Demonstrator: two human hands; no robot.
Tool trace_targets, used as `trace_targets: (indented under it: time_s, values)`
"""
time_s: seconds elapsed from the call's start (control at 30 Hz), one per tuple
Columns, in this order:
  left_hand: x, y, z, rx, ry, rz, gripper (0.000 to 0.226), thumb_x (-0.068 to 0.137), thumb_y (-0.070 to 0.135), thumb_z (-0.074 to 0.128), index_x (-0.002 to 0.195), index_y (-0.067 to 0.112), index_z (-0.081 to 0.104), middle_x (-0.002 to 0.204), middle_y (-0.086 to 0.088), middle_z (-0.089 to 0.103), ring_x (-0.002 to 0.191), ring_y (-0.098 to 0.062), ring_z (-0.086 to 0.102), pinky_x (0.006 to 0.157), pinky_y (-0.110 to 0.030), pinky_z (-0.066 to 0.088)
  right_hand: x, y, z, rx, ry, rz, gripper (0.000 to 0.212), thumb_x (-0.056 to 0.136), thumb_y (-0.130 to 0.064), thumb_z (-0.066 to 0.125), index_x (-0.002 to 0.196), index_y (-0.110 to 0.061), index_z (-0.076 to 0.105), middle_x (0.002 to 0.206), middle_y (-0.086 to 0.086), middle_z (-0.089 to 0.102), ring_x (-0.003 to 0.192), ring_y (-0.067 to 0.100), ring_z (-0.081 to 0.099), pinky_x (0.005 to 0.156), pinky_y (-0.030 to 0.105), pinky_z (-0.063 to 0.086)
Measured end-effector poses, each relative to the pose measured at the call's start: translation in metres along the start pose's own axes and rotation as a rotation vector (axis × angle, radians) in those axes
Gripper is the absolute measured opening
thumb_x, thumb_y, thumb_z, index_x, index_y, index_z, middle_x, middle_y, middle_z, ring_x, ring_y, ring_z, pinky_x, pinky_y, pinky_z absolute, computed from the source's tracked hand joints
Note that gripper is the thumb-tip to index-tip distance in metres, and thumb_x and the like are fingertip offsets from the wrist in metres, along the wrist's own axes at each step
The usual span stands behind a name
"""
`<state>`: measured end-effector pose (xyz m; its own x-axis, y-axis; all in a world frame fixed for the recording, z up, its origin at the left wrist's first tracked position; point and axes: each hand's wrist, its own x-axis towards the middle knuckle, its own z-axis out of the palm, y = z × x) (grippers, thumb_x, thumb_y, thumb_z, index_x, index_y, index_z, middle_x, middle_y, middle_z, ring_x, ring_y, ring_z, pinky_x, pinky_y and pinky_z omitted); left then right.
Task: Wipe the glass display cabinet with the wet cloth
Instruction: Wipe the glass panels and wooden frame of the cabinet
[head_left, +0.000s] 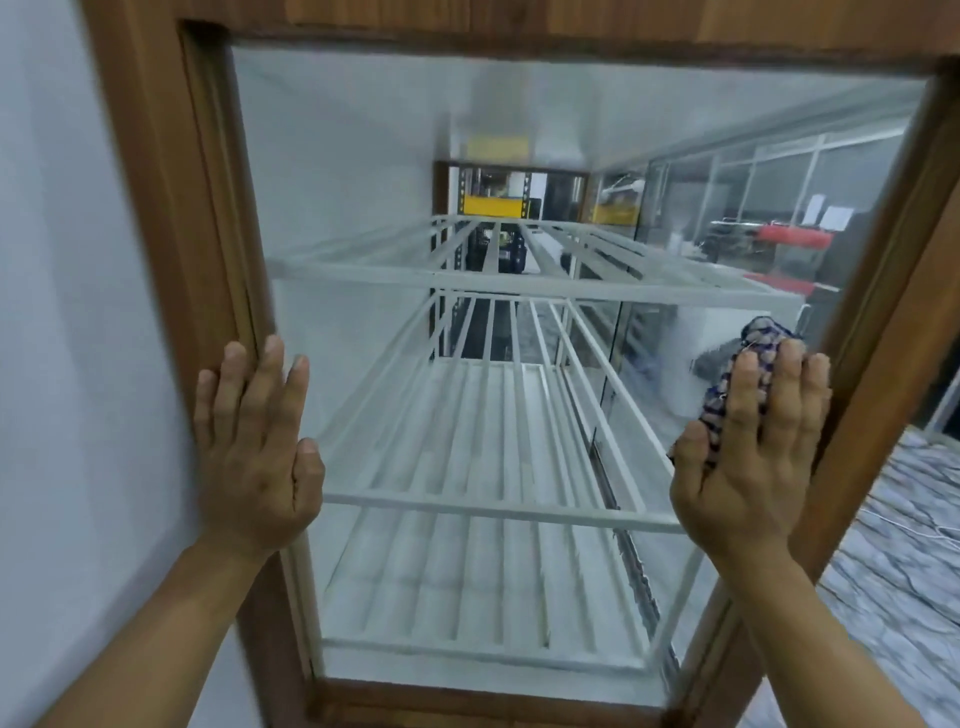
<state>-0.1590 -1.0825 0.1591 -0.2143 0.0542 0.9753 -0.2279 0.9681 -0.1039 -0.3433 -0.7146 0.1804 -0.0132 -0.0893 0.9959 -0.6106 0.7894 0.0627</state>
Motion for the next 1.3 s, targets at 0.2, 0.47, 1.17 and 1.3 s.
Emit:
trace_targets:
  time_s: [0.2, 0.47, 1.17, 1.3]
  values:
    - [-0.046, 0.009, 0.012, -0.082, 0.092, -0.013, 0.064, 0.093, 0.023, 0.033, 0.152, -0.002, 0.037, 0.161, -0.023, 0.032, 0.156, -0.037, 0.016, 0.126, -0.057, 0.012, -0.065, -0.007, 0.004, 0.004, 0.02, 0.015, 0.06, 0.104, -0.03, 0.04, 0.156, -0.001, 0.033, 0.165, 0.026, 0.02, 0.155, 0.048, 0.013, 0.129, 0.056, 0.013]
    - [-0.104, -0.005, 0.026, -0.196, 0.16, 0.062, 0.063, 0.097, 0.022, 0.032, 0.158, 0.009, 0.03, 0.169, -0.007, 0.021, 0.159, -0.025, 0.014, 0.129, -0.043, 0.007, -0.128, -0.018, 0.014, 0.031, 0.067, 0.085, 0.067, 0.101, -0.041, 0.03, 0.161, -0.012, 0.026, 0.171, 0.015, 0.016, 0.159, 0.031, 0.005, 0.13, 0.04, -0.002]
    - [-0.121, -0.013, 0.034, -0.255, 0.263, 0.006, 0.063, 0.097, 0.027, 0.025, 0.157, 0.009, 0.034, 0.167, -0.004, 0.025, 0.157, -0.011, 0.016, 0.129, -0.036, 0.01, -0.075, -0.233, 0.069, 0.074, -0.053, -0.103, 0.069, 0.106, -0.043, 0.021, 0.163, -0.018, -0.007, 0.171, 0.007, -0.019, 0.156, 0.023, -0.026, 0.124, 0.04, -0.021]
    - [-0.121, -0.016, 0.034, -0.329, 0.26, 0.014, 0.065, 0.096, 0.029, 0.022, 0.157, 0.009, 0.031, 0.167, -0.002, 0.025, 0.157, -0.009, 0.016, 0.129, -0.035, 0.009, -0.08, -0.29, 0.083, 0.115, -0.119, -0.211, 0.065, 0.106, -0.041, 0.015, 0.162, -0.016, -0.006, 0.171, 0.01, -0.017, 0.156, 0.025, -0.026, 0.127, 0.05, -0.016]
